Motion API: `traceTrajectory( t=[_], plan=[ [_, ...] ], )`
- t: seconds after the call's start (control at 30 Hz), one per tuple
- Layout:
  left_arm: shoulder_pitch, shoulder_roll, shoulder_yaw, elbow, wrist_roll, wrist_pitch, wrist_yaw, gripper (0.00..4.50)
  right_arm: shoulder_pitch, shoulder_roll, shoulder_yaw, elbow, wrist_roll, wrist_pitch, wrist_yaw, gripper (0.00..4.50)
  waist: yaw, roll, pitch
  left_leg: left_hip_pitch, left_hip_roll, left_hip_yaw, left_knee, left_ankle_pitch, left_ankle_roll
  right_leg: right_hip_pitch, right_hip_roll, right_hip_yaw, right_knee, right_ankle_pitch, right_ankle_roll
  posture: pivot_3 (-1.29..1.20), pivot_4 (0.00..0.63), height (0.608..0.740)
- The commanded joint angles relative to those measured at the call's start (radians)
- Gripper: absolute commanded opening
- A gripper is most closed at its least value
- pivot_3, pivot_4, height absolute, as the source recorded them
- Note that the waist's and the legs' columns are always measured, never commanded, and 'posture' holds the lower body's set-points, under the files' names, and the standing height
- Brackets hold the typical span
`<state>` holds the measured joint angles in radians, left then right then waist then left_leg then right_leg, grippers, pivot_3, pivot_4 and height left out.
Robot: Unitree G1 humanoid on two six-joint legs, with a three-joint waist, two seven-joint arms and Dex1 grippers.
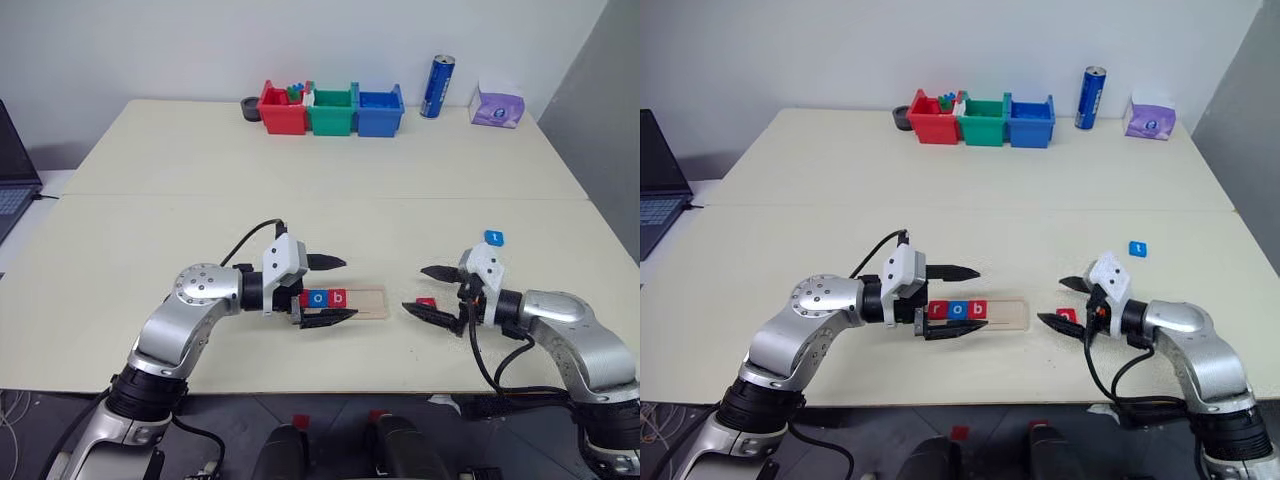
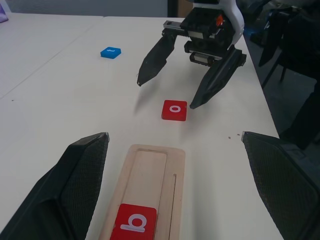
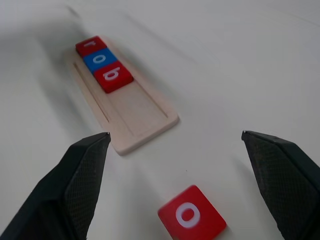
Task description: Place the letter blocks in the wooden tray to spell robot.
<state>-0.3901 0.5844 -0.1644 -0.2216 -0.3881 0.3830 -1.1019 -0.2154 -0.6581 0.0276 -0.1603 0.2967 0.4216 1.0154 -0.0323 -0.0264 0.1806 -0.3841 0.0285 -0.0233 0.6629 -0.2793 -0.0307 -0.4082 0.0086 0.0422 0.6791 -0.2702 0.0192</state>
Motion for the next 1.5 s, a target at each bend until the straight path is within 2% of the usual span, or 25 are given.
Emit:
traceTrajectory(
  t=[0.03,0.3,0.63,0.77,0.97,1.13,1.23,1.37,1.5],
  plan=[
    [-0.01,0.002,-0.002,-0.022,-0.007,-0.009,-0.007,4.5,-0.039,-0.02,0.021,0.072,-0.009,-0.119,0.083,4.48,0.0,0.0,0.0,0.0,0.0,0.0,0.0,0.0,0.0,0.0,0.0,0.0,0.0,0.0,0.0,0.0,0.15,0.74],
    [-0.012,0.007,0.0,-0.028,-0.008,-0.003,-0.009,4.5,-0.081,-0.026,0.066,0.239,-0.069,-0.271,0.138,4.48,0.003,0.0,0.0,0.0,0.0,0.0,0.0,0.0,0.0,0.0,0.0,0.0,0.001,0.003,-0.005,0.0,0.15,0.74],
    [-0.026,0.01,-0.002,-0.018,-0.004,-0.006,-0.02,4.5,-0.088,-0.035,0.077,0.343,-0.109,-0.365,0.16,4.48,0.003,0.0,0.0,0.0,0.0,0.0,0.001,0.0,0.0,0.0,0.0,0.0,0.001,0.003,-0.005,0.0,0.15,0.74],
    [-0.028,0.005,-0.005,-0.015,0.0,-0.008,-0.023,4.5,-0.091,-0.034,0.074,0.355,-0.107,-0.372,0.167,3.6,0.003,0.0,0.0,0.001,0.0,-0.001,0.001,0.0,0.0,0.001,0.0,0.0,0.001,0.003,-0.005,0.0,0.15,0.74],
    [-0.033,0.001,-0.007,-0.009,0.003,-0.012,-0.026,4.5,-0.093,-0.033,0.073,0.35,-0.106,-0.376,0.167,1.53,0.003,0.0,0.0,0.001,0.0,-0.001,0.001,0.0,0.0,0.001,0.0,0.0,0.001,0.003,-0.005,0.0,0.15,0.74],
    [-0.034,0.014,0.0,0.011,0.009,-0.033,-0.045,4.5,-0.119,-0.019,0.064,0.285,-0.073,-0.316,0.155,1.46,0.002,0.0,0.0,0.001,0.0,-0.001,0.001,0.0,0.0,0.001,0.0,0.0,0.001,0.003,-0.005,0.0,0.15,0.74],
    [-0.045,0.046,0.034,0.052,0.003,-0.059,-0.082,4.5,-0.186,0.015,0.069,0.236,-0.047,-0.245,0.139,1.46,-0.002,0.001,0.0,0.002,0.001,-0.001,0.001,0.0,0.0,0.001,0.0,0.0,0.002,0.003,-0.005,0.0,0.15,0.74],
    [-0.048,0.121,0.068,0.149,0.019,-0.13,-0.148,4.5,-0.282,0.092,0.116,0.206,-0.044,-0.181,0.127,1.46,-0.004,0.001,0.001,0.003,0.001,-0.001,0.001,0.0,0.0,0.001,0.002,0.0,0.002,0.003,-0.006,0.0,0.15,0.74],
    [-0.047,0.15,0.074,0.209,0.027,-0.181,-0.187,4.5,-0.327,0.144,0.169,0.244,-0.074,-0.196,0.136,1.46,0.007,0.001,0.001,0.001,0.002,-0.002,0.001,0.0,0.0,0.001,0.001,-0.001,0.001,0.003,-0.006,0.0,0.15,0.74]
  ],
)
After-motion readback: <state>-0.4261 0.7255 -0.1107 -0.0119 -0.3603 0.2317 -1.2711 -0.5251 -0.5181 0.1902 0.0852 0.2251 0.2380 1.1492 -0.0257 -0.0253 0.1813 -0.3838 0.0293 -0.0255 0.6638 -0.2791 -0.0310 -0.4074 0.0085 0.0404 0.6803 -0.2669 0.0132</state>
